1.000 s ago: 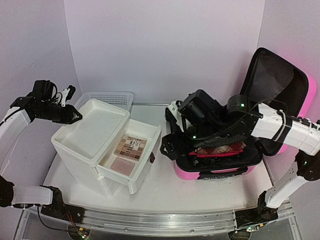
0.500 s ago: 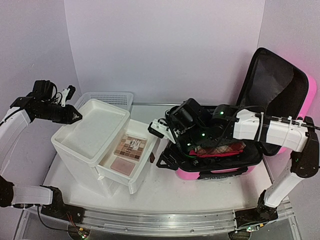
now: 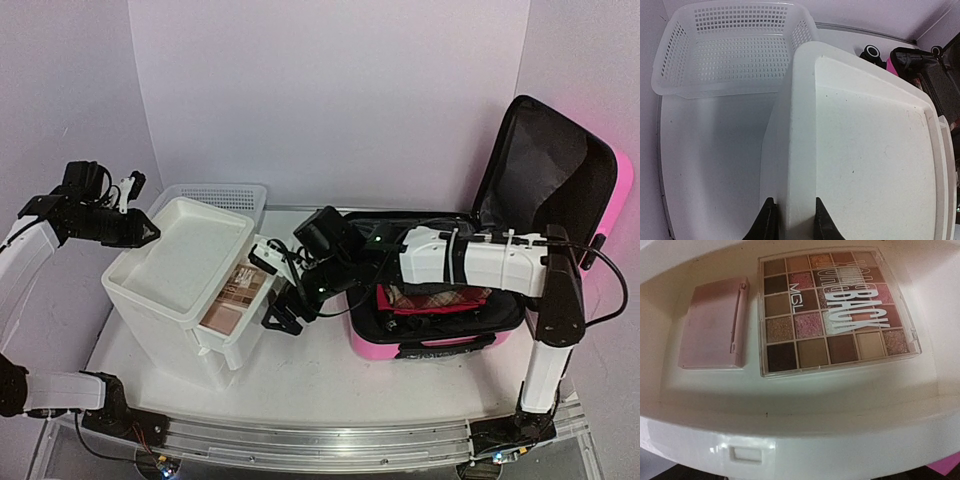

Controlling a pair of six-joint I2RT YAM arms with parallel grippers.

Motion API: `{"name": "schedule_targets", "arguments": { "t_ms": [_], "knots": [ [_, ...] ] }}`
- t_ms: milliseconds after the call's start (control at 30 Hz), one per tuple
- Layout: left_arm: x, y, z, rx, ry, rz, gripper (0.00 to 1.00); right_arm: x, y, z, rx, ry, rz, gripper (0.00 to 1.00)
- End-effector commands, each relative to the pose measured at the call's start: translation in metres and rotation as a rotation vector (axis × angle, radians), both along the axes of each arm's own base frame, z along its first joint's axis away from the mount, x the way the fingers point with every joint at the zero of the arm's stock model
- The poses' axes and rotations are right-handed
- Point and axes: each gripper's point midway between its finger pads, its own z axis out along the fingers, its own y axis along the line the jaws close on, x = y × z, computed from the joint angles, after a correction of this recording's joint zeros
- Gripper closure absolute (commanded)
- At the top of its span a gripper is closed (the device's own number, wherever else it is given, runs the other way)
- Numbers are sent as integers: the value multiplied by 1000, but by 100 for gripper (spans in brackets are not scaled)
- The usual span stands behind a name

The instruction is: Open, take out, and arrange the luggage

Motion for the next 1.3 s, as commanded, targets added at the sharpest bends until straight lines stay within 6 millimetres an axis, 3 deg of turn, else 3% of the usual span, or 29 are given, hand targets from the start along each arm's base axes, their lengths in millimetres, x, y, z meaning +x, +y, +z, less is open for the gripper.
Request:
{"name": "schedule_targets", "arguments": {
  "t_ms": [0, 167, 333, 500, 667, 800, 867, 1067, 1167, 1267],
  "knots": [
    [-41, -34, -37, -201, 269, -74, 100, 17, 66, 82, 333, -159, 7, 2],
    [-42, -33, -34, -194, 258, -79, 100, 30, 76, 85, 328, -219, 50, 2],
    [-43, -35, -36, -201, 266, -88, 100, 23, 96, 90, 374, -181, 117, 2],
    [-44, -35, -34, -202, 259, -87, 100, 25, 116, 79, 405, -158, 113, 2],
    [-46, -25, -35, -162, 254, -36, 100, 25, 139, 74, 447, -142, 124, 2],
    [-45, -1, -39, -64, 235, 82, 100, 25, 158, 67, 488, -116, 143, 2],
    [-44, 16, -39, 1, 224, 161, 93, 20, 167, 64, 501, -110, 151, 2],
    [-48, 44, -15, 98, 134, 281, 40, 17, 192, 48, 540, -48, 148, 2],
    [-56, 57, 16, 140, 56, 325, 27, 6, 207, 43, 559, -31, 165, 2],
    [-67, 67, 61, 155, -67, 361, 12, 1, 228, 39, 595, -40, 163, 2]
  ]
}}
